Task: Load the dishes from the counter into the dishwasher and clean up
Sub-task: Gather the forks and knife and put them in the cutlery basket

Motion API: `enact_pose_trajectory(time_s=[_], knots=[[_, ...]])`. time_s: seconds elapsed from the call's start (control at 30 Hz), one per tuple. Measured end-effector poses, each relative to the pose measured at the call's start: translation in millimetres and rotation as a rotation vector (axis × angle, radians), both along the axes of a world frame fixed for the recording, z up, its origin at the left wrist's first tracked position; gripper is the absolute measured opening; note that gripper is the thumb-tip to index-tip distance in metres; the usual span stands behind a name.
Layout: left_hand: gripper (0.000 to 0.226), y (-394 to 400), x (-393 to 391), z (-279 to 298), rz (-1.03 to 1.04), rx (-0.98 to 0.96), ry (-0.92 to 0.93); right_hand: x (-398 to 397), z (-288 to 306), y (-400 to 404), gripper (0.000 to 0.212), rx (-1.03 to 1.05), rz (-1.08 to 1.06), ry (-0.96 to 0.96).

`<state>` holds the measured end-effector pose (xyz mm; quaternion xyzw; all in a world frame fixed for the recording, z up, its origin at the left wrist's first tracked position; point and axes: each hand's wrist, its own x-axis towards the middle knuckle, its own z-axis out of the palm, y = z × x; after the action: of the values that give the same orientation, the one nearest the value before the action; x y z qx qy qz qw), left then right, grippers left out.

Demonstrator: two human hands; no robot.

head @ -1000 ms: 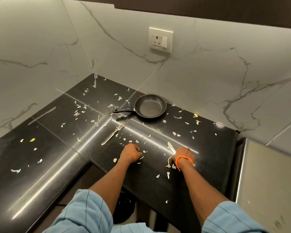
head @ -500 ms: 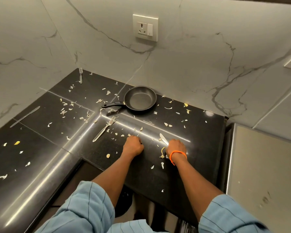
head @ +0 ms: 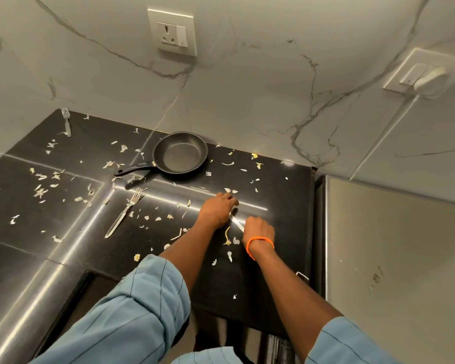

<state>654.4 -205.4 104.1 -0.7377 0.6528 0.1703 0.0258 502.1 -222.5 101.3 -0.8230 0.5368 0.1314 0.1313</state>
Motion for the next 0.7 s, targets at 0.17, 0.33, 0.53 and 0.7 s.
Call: enact_pose_trajectory(time_s=[0.17, 0.33, 0.53, 0.7], knots=[[0.019, -8.9, -6.4, -4.0, -0.014, -0.004, -0.057, -4.8, 3.1, -13.9, 0.025, 0.064, 0.016, 0.017], [0.019, -4.4, -6.8, -8.6, -0.042, 0.004, -0.136, -6.8, -0.5, -23.1, 0.030, 0.167, 0.016, 0.038], [0.031, 0.8, 0.6, -16.7, -0.101, 0.037, -0.189, -0.5, -2.8, -21.5, 0.032, 0.141, 0.047, 0.050], [0.029, 7.5, 0.3, -19.9, -0.163, 0.039, -0.175, -3.3, -2.5, -18.6, 0.031, 0.141, 0.083, 0.036]])
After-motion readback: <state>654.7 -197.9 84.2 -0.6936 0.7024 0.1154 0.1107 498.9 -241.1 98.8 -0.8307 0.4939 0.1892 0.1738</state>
